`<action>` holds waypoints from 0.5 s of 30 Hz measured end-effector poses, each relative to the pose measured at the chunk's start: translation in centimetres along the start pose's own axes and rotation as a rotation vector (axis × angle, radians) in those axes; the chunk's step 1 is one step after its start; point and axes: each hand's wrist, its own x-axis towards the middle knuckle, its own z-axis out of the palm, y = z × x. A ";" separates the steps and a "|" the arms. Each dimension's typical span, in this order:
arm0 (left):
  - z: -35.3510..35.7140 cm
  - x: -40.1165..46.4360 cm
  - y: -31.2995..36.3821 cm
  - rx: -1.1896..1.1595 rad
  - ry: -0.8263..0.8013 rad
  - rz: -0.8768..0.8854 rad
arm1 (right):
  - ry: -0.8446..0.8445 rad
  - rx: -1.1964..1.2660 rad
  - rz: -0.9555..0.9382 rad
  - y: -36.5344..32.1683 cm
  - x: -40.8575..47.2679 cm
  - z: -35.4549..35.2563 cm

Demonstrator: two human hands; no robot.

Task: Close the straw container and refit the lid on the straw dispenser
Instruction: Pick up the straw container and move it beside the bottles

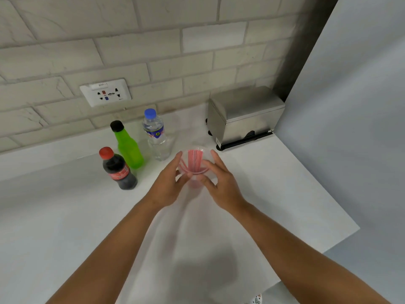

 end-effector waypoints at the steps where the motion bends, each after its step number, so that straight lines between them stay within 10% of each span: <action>1: 0.0 1.0 0.0 -0.013 0.000 -0.023 | 0.001 0.008 0.000 0.1 0.8 -0.3; 15: -1.3 11.9 1.4 0.072 0.029 -0.149 | -0.091 0.057 0.023 0.4 11.3 -2.7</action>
